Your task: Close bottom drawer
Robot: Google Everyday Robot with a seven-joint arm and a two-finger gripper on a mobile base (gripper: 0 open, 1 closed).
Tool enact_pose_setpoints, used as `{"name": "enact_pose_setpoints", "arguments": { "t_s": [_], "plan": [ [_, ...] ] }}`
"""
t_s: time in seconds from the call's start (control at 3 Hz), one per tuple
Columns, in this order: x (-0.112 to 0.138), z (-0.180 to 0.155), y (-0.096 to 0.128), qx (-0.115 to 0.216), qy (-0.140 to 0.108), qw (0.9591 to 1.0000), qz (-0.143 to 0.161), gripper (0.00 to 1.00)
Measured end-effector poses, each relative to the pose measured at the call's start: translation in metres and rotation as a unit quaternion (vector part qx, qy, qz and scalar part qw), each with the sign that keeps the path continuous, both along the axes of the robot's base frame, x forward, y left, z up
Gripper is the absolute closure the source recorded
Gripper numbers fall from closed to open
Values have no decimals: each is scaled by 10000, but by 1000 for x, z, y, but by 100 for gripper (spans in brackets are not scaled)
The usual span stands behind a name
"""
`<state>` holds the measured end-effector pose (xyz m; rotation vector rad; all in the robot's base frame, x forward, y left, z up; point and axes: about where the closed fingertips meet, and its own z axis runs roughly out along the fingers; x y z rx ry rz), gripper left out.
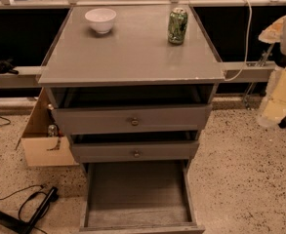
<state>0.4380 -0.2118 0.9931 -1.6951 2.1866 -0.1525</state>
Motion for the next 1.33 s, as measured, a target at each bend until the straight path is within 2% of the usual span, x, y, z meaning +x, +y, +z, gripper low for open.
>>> {"name": "enact_pose_setpoints", "arguments": {
  "t_s": [0.33,0.67,1.0,1.33],
  "plan": [
    [0,-3,0,5,-1,10000,5,0],
    [-4,-37,-6,76,2,9999,81,0],
    [-11,-103,-12,255,60,9994,234,0],
    [-16,-193,-25,345,214,9988,272,0]
  ]
}}
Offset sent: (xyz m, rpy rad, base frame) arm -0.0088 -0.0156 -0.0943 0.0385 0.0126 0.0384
